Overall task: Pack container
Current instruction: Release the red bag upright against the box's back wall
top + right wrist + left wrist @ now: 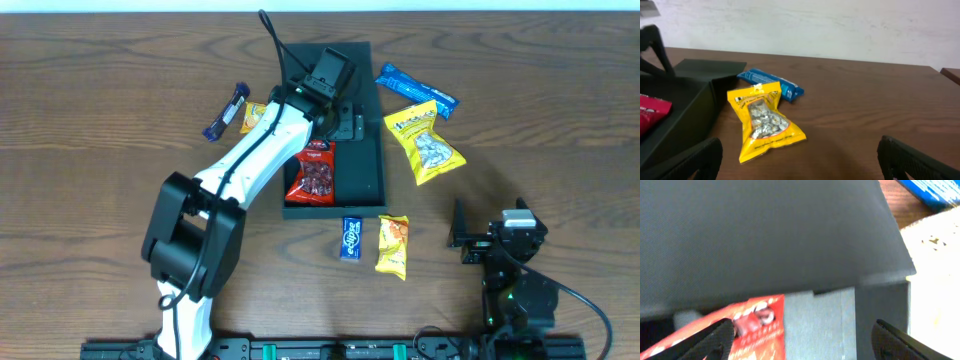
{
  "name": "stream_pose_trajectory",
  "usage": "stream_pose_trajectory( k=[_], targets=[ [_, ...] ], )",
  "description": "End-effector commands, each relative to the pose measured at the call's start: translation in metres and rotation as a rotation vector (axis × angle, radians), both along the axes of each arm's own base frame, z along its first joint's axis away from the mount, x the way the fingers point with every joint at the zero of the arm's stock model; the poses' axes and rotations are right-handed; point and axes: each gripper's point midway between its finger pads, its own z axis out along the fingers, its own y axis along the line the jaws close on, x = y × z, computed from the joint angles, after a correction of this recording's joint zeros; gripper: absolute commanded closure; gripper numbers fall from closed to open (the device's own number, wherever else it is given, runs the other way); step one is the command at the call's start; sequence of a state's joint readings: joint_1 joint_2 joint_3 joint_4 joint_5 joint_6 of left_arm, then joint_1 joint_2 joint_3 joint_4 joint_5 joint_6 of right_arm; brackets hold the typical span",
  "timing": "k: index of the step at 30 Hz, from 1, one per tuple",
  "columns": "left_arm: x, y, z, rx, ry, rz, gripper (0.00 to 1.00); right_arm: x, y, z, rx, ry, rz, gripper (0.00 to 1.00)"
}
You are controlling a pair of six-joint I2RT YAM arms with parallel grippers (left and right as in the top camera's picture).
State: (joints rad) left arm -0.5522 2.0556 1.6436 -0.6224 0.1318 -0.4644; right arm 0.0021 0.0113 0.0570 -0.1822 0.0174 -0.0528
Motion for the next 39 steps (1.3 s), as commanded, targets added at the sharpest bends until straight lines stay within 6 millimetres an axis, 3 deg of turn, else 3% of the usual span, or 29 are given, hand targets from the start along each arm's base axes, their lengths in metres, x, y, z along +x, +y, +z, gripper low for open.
stream_pose_trajectory(
  k=[1,5,10,22,26,31,36,39],
  targets=[
    [0.004,-0.005,-0.026,0.018,0.035,0.008,0.13,0.0,-0.002,-0.001,-0.008,0.0,-0.008,0.01],
    [0.007,-0.004,-0.037,0.041,0.03,-0.007,0.14,0.0,-0.002,-0.001,-0.008,0.001,-0.008,0.01],
    [0.023,0.002,-0.032,0.079,-0.049,0.011,0.13,0.0,-0.002,-0.001,-0.008,0.0,-0.008,0.01],
    [0.032,0.001,-0.027,0.083,-0.098,0.002,0.13,0.0,-0.002,-0.001,-0.008,0.0,-0.008,0.01],
    [0.02,0.003,-0.018,0.096,-0.063,-0.03,0.28,0.0,-0.002,-0.001,-0.008,0.0,-0.008,0.01],
    [0.012,0.033,0.019,0.258,-0.13,0.002,0.26,0.0,-0.002,-0.001,-0.008,0.001,-0.008,0.01],
    [-0.011,0.046,0.01,0.311,-0.039,-0.021,0.33,0.0,-0.002,-0.001,-0.008,0.001,-0.008,0.01],
    [-0.024,0.035,0.006,0.262,0.02,-0.06,0.32,0.0,-0.002,-0.001,-0.008,0.001,-0.008,0.01]
  ],
)
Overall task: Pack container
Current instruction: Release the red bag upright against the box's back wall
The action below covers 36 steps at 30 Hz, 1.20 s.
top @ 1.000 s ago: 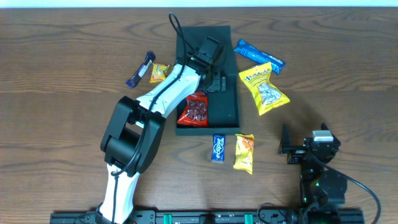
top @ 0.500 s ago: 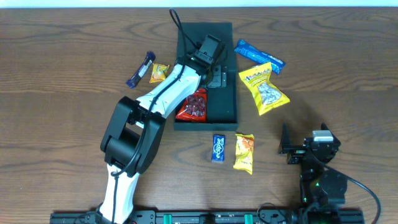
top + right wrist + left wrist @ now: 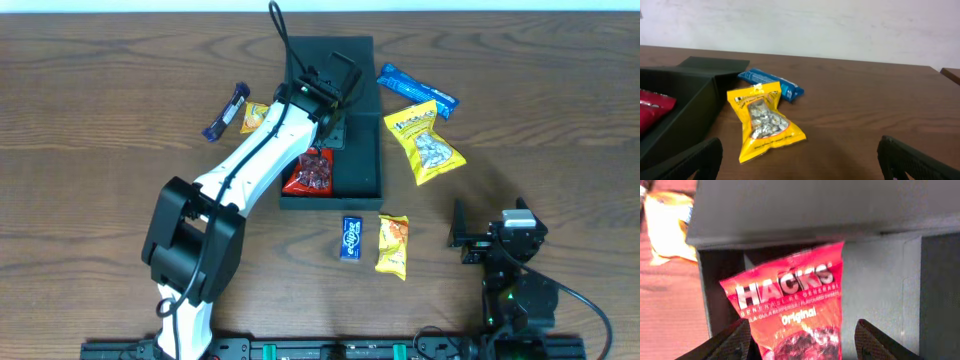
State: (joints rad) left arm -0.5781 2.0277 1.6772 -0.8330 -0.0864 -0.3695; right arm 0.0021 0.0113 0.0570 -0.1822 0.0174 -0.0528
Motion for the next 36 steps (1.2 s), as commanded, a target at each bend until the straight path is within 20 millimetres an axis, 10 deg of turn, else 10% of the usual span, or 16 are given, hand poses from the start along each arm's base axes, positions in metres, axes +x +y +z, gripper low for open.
stream_pose_trajectory(
  k=[1,14,36],
  targets=[
    [-0.012,-0.012,-0.002,-0.046,0.058,-0.037,0.32,0.0,-0.002,-0.001,-0.008,0.0,-0.008,0.01],
    [-0.045,-0.011,-0.036,-0.033,0.17,-0.048,0.32,0.0,-0.002,-0.001,-0.008,0.001,-0.008,0.01],
    [-0.032,0.003,-0.048,0.052,0.058,-0.024,0.34,0.0,-0.002,-0.001,-0.008,0.0,-0.008,0.01]
  ],
)
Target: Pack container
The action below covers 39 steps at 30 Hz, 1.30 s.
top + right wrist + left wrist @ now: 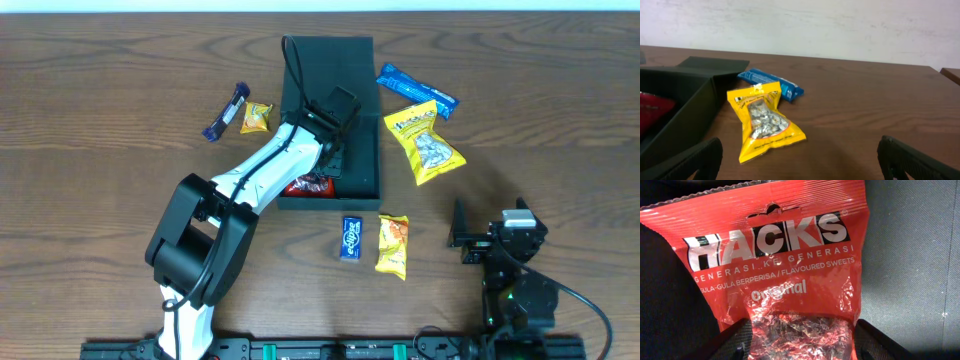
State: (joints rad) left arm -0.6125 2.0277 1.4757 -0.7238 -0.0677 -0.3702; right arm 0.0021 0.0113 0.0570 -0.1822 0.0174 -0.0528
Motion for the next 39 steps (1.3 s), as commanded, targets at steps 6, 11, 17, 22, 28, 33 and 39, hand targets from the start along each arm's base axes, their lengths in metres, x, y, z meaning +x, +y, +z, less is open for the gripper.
stream_pose_trajectory(
  k=[6,11,17,22,28,33,39],
  targets=[
    [0.017,-0.012,0.053,-0.053,-0.13,0.004,0.32,0.0,-0.002,-0.001,-0.008,0.001,-0.008,0.01],
    [0.02,-0.014,0.107,-0.116,-0.245,-0.022,0.3,0.0,-0.002,-0.001,-0.008,0.0,-0.008,0.01],
    [0.0,0.018,0.175,-0.081,-0.361,-0.03,0.25,0.0,-0.002,-0.001,-0.008,0.0,-0.008,0.01],
    [-0.03,0.059,0.209,-0.008,-0.385,0.007,0.04,0.0,-0.002,-0.001,-0.008,0.001,-0.008,0.01],
    [-0.067,0.103,0.248,-0.004,-0.424,0.062,0.05,0.0,-0.002,-0.001,-0.008,0.0,-0.008,0.01],
    [-0.095,0.126,0.271,-0.024,-0.466,0.078,0.05,0.0,-0.002,-0.001,-0.008,0.0,-0.008,0.01],
    [-0.127,0.155,0.282,0.015,-0.474,0.102,0.05,0.0,-0.002,-0.001,-0.008,0.0,-0.008,0.01]
  ],
)
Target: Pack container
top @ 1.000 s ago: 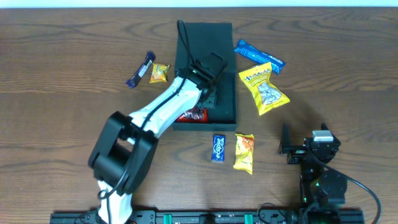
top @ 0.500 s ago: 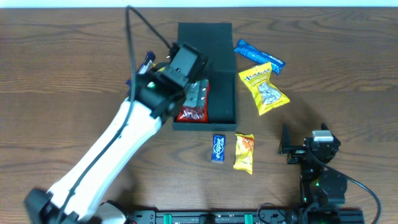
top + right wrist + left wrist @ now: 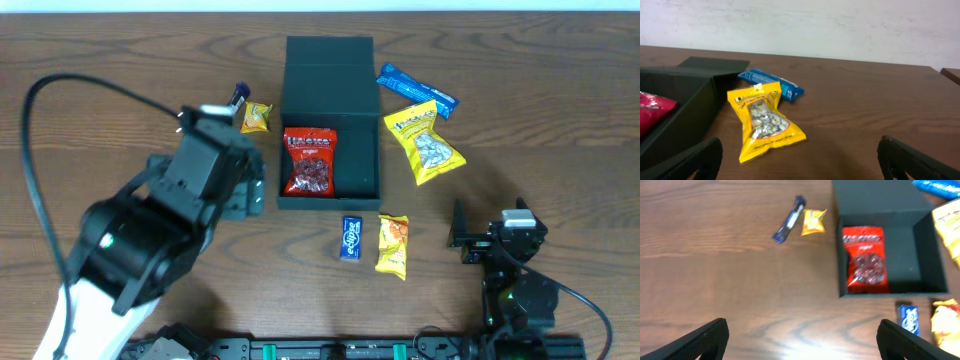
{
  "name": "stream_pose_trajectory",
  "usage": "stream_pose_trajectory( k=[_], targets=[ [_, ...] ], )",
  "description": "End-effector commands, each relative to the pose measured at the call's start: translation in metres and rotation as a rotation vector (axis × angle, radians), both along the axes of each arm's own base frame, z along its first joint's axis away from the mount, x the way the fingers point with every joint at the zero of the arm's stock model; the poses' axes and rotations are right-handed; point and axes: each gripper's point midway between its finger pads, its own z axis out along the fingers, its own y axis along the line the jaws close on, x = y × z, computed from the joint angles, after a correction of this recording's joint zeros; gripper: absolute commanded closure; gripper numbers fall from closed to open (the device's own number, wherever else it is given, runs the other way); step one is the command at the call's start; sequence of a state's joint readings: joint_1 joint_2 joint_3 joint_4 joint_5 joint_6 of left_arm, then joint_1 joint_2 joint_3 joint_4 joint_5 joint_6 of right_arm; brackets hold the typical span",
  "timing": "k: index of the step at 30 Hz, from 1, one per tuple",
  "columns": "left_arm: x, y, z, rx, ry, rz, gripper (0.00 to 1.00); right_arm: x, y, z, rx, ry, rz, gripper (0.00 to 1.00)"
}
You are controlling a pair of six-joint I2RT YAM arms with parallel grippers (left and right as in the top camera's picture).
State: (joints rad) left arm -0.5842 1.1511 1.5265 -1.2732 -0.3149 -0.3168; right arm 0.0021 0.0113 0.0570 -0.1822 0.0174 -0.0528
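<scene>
The black box (image 3: 370, 150) stands open at the table's middle back, its lid (image 3: 330, 52) folded away behind it. A red Hacks sweets bag (image 3: 310, 160) lies flat in the box's left half, also seen from above as the red bag (image 3: 866, 260). My left gripper (image 3: 802, 342) hangs high over bare wood left of the box, open and holding nothing. My right gripper (image 3: 800, 160) rests low at the front right, open, facing a yellow snack bag (image 3: 765, 122).
Right of the box lie a blue bar (image 3: 416, 90) and the yellow bag (image 3: 425, 142). In front of it sit a small blue packet (image 3: 350, 238) and an orange packet (image 3: 393, 245). To its left are a yellow packet (image 3: 256, 117) and a purple bar (image 3: 786, 226).
My left gripper was low inside the box, right over the red bag. Now it is high above the table left of the box, open, and the bag lies uncovered in the box. The right arm is still.
My left gripper stood open deep in the box near the lid, the red bag just below it. Then it was nearer the bag, then close over its print. Now the arm is out of the box and the bag stays inside. The right arm never moved.
</scene>
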Motion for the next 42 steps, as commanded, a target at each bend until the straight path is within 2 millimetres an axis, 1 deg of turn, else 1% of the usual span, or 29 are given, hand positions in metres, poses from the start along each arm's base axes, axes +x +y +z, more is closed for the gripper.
stream_pose_trajectory(
  k=[1,5,9,12,14,16,17,19,20,22,24,27,29,31,33,35,37,39,41,42],
  targets=[
    [-0.011,0.015,0.012,0.0,-0.035,0.038,0.05,0.0,-0.002,-0.001,-0.008,0.0,-0.008,0.01],
    [-0.029,0.027,0.019,-0.032,-0.055,0.06,0.05,0.0,-0.002,-0.001,-0.008,0.0,-0.008,0.01],
    [-0.052,0.042,0.028,-0.093,-0.093,0.1,0.05,0.0,-0.002,-0.001,-0.008,0.0,-0.008,0.01],
    [-0.07,0.054,0.036,-0.146,-0.154,0.109,0.05,0.0,-0.002,-0.001,-0.004,0.0,-0.008,0.01],
    [-0.079,0.06,0.034,-0.168,-0.181,0.11,0.05,0.0,-0.001,-0.001,-0.003,0.0,-0.004,0.01],
    [-0.085,0.064,0.023,-0.188,-0.189,0.122,0.05,0.0,0.005,0.001,0.001,-0.007,0.03,0.01],
    [-0.087,0.064,0.013,-0.192,-0.187,0.121,0.05,0.0,0.012,0.002,0.007,-0.011,0.075,0.01],
    [-0.086,0.062,-0.006,-0.193,-0.179,0.117,0.05,-0.001,0.025,0.002,0.017,-0.011,0.148,0.01],
    [-0.084,0.061,-0.012,-0.194,-0.176,0.12,0.05,-0.002,0.028,0.002,0.023,-0.011,0.166,0.01],
    [-0.074,0.054,-0.032,-0.205,-0.171,0.136,0.05,-0.002,0.031,0.004,0.054,-0.013,0.178,0.01],
    [-0.063,0.047,-0.044,-0.223,-0.178,0.15,0.05,-0.003,0.031,0.01,0.053,-0.023,0.177,0.01],
    [-0.044,0.035,-0.061,-0.241,-0.199,0.156,0.05,-0.007,0.029,0.03,0.05,-0.044,0.169,0.01],
    [-0.034,0.029,-0.073,-0.243,-0.202,0.156,0.05,-0.014,0.026,0.045,0.049,-0.035,0.148,0.01],
    [-0.029,0.026,-0.078,-0.239,-0.199,0.156,0.05,-0.022,0.02,0.057,0.05,-0.015,0.112,0.01],
    [-0.028,0.025,-0.082,-0.227,-0.186,0.159,0.05,-0.03,0.008,0.07,0.112,0.018,0.036,0.01],
    [-0.028,0.025,-0.086,-0.214,-0.169,0.159,0.05,-0.039,0.002,0.082,0.17,0.06,-0.013,0.01],
    [-0.028,0.026,-0.089,-0.202,-0.154,0.16,0.05,-0.045,0.002,0.093,0.197,0.112,-0.024,0.01],
    [-0.029,0.026,-0.091,-0.198,-0.148,0.16,0.05,-0.046,0.003,0.101,0.2,0.161,-0.026,0.01],
    [-0.03,0.026,-0.092,-0.192,-0.141,0.161,0.05,-0.045,0.009,0.11,0.203,0.196,0.008,0.01],
    [-0.031,0.027,-0.093,-0.188,-0.136,0.161,0.05,-0.044,0.016,0.115,0.218,0.201,0.048,0.01]
  ],
)
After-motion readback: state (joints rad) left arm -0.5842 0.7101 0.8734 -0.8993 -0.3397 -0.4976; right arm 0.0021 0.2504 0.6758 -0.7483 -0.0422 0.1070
